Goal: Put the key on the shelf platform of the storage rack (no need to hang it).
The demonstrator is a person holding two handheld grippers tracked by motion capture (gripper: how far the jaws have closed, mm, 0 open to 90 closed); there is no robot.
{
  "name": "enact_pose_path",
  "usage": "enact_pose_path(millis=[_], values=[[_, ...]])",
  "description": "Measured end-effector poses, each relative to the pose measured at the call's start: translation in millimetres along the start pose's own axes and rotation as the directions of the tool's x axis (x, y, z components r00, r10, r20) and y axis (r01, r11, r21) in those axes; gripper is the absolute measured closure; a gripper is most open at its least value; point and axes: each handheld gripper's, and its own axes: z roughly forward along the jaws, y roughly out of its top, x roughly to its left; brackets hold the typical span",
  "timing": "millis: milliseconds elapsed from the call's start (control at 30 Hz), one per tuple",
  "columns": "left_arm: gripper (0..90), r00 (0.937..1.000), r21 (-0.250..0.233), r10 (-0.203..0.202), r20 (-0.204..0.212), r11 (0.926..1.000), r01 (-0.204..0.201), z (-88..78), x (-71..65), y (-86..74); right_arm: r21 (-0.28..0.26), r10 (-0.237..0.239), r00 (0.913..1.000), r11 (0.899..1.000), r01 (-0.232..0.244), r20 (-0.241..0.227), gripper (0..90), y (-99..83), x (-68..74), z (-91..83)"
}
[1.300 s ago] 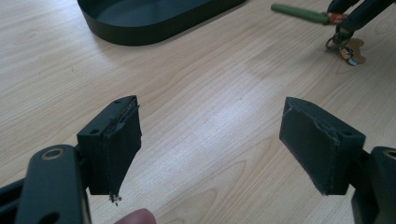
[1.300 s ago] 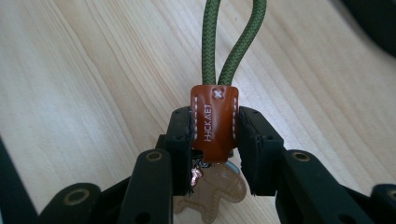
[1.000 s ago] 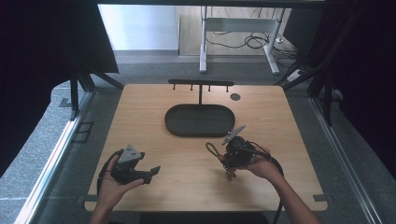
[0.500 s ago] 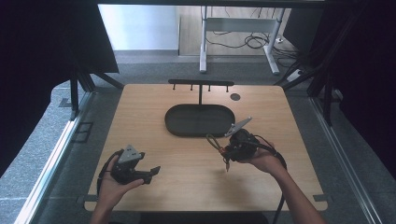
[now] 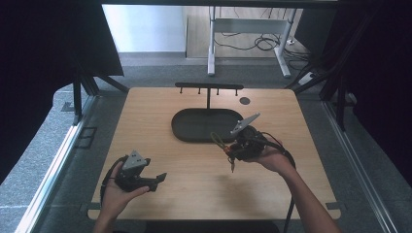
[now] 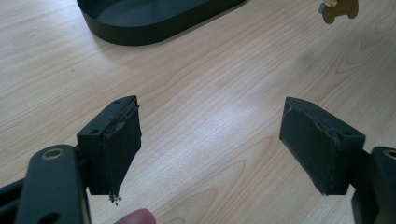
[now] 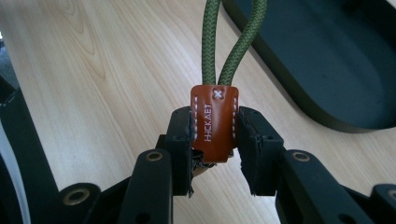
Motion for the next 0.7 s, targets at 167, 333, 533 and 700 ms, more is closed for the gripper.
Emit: enact_pose_path(millis=[167,333,533,700], values=[[21.0,1.0000,0.000,0.000,0.000,1.0000,0.000,0.0,0.1,0.0,-0.006,0.005,1.0000,1.000,-0.005,0.001,67.4,4.4,-3.6,-1.2],[21.0,1.0000,0.001,0.000,0.001,1.0000,0.000,-0.3,0.2,0.1,-0.005,0.011,0.9999,1.000,-0.011,0.005,67.4,9.7,-8.8,-0.5],[21.0,1.0000,0.001,-0.001,0.002,1.0000,0.001,-0.2,0.5,-0.1,-0.008,0.021,0.9996,1.000,-0.021,0.018,67.4,16.3,-16.0,0.3],[21.0,1.0000,0.004,-0.001,0.002,1.0000,0.001,0.5,0.4,-0.1,0.012,0.025,0.9991,1.000,-0.025,0.033,67.4,21.7,-22.9,1.3]])
